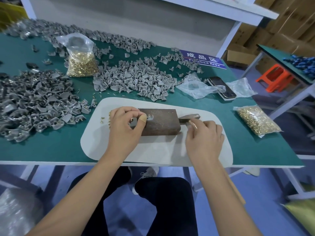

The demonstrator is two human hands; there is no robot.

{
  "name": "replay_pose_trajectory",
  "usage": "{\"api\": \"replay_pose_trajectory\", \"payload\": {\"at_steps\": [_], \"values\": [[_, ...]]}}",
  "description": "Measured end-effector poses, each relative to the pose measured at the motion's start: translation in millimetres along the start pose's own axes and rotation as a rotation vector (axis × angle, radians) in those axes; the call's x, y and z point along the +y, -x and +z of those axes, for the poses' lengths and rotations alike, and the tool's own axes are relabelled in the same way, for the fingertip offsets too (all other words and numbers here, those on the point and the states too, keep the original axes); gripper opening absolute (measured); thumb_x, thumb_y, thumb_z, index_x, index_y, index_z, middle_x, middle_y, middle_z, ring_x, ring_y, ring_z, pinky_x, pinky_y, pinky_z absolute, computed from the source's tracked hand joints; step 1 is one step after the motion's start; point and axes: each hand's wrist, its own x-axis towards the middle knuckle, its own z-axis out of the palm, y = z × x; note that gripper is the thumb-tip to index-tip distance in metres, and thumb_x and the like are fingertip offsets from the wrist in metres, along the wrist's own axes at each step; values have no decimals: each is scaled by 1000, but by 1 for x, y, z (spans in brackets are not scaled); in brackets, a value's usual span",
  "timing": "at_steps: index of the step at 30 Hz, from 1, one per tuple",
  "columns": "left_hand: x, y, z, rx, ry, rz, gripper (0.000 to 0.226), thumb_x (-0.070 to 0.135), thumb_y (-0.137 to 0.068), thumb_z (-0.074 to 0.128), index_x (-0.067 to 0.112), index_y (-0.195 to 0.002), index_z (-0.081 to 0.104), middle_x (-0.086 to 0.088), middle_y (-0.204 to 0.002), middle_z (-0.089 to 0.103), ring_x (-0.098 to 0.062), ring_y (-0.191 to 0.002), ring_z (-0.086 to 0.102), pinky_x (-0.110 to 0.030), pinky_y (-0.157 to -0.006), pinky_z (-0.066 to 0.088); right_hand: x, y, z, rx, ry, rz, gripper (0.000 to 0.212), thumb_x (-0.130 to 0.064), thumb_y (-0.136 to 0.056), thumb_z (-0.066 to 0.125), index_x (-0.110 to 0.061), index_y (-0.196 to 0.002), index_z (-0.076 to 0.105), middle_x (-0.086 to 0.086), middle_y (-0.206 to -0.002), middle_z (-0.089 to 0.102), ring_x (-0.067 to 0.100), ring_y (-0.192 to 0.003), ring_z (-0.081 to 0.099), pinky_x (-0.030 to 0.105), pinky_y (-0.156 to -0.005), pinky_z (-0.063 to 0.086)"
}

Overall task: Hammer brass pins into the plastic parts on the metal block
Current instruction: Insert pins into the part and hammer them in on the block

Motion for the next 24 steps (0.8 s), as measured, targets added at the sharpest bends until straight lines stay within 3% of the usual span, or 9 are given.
{"api": "replay_pose_trajectory", "payload": {"at_steps": [2,4,7,10,13,16,19,24], "values": [[0,1,0,10,1,52,7,27,-94,69,32,-90,73,10,-102,60,-15,-114,44,-39,-105,38,-17,4,-2,52,-350,-193,22,-20,-99,62,-18,-118,74,7,-109,68,30,-106,58,40,-93,45],[1,5,-2,25,-14,142,9,30,-94,66,28,-96,75,9,-103,59,-18,-115,45,-36,-104,38,-39,12,-2,3,-626,-345,18,-18,-98,66,-18,-114,74,-1,-104,71,13,-95,64,28,-87,51],[0,7,-9,27,-43,244,14,31,-96,62,24,-101,73,7,-106,59,-17,-116,43,-24,-103,33,-63,19,4,-75,-806,-349,17,-12,-95,70,-21,-109,74,-3,-99,71,7,-90,66,15,-79,49],[-10,7,-24,42,-89,279,11,27,-95,63,24,-102,72,6,-110,58,-17,-117,42,-18,-103,28,-76,19,12,-131,-831,-333,15,-8,-92,72,-21,-98,77,-7,-94,72,10,-90,67,24,-80,53],[-23,5,-43,51,-147,278,10,26,-95,66,23,-103,73,5,-114,58,-19,-120,41,-20,-106,28,-95,19,17,-185,-761,-353,9,-14,-91,73,-23,-92,76,-10,-90,70,11,-86,65,38,-79,54],[-32,1,-64,90,-219,289,9,27,-96,65,26,-103,71,7,-118,56,-22,-121,41,-29,-108,30,-119,19,19,-134,-630,-426,4,-28,-87,69,-30,-86,72,-17,-84,64,8,-84,59,32,-74,50],[-37,-7,-84,126,-251,260,10,30,-96,64,27,-101,72,5,-120,56,-19,-122,39,-28,-107,30,-144,15,24,-156,-659,-444,5,-30,-85,69,-34,-82,70,-19,-84,65,4,-81,54,25,-74,45],[-49,-19,-113,207,-396,143,10,32,-94,68,24,-98,73,3,-118,57,-24,-126,40,-40,-108,34,-163,-2,40,-200,-652,-473,6,-24,-90,75,-25,-85,77,-13,-88,72,15,-91,61,41,-90,47]]}}
